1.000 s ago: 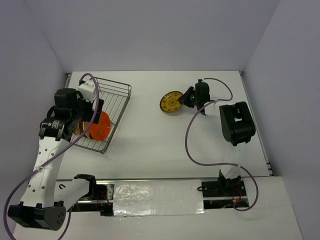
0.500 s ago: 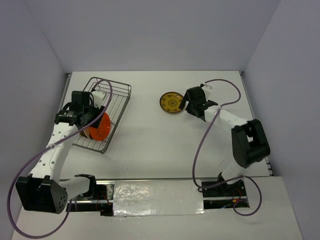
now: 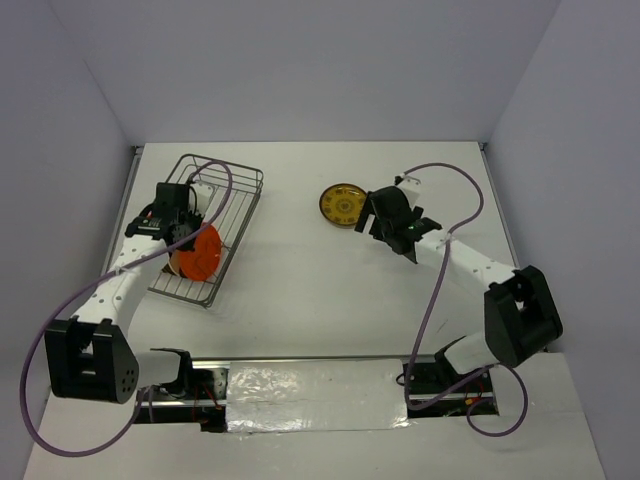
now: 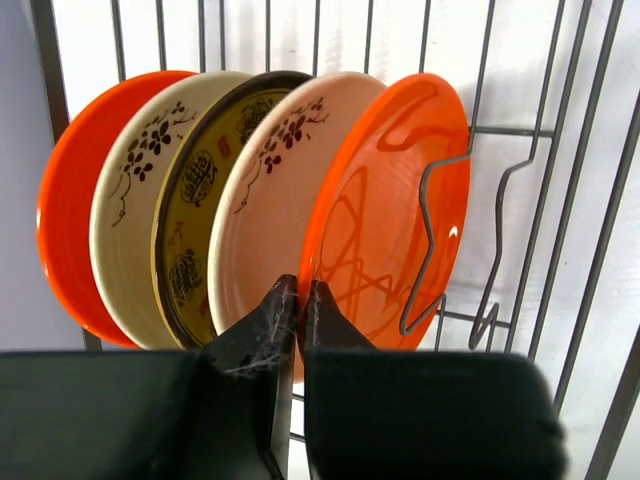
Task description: Unload the plates from the dish rack
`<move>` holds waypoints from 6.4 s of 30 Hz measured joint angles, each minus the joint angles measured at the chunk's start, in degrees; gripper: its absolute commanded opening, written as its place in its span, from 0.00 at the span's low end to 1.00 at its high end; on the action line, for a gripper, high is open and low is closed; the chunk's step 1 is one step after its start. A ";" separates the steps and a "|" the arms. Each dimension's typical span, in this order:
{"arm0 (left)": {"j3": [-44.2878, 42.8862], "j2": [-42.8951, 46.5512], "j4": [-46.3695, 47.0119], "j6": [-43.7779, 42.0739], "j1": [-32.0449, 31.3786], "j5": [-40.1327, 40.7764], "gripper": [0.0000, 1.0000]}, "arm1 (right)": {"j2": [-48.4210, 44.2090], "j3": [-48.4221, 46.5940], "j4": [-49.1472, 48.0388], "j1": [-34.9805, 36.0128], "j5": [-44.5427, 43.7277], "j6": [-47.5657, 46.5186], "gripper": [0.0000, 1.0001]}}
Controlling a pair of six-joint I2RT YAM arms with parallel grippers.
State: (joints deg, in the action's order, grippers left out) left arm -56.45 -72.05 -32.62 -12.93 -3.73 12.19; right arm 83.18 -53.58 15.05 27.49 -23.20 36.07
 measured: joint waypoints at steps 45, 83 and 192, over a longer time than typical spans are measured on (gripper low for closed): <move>-21.49 7.78 -16.37 7.52 -0.26 -27.15 0.99 | -1.95 1.38 -36.15 15.63 32.92 -0.15 0.00; -2.21 6.19 -1.60 -0.37 2.95 2.54 0.69 | -21.97 14.69 -5.92 10.62 -2.21 6.58 1.00; -2.29 -1.70 0.72 1.27 3.45 0.63 0.47 | -21.94 10.29 14.53 11.91 -18.71 9.60 1.00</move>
State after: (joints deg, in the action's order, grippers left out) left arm -58.74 -73.76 -31.90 -11.66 -0.27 12.82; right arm 61.23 -43.29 29.58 39.40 -41.91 45.67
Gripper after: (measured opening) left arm 0.493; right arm 0.997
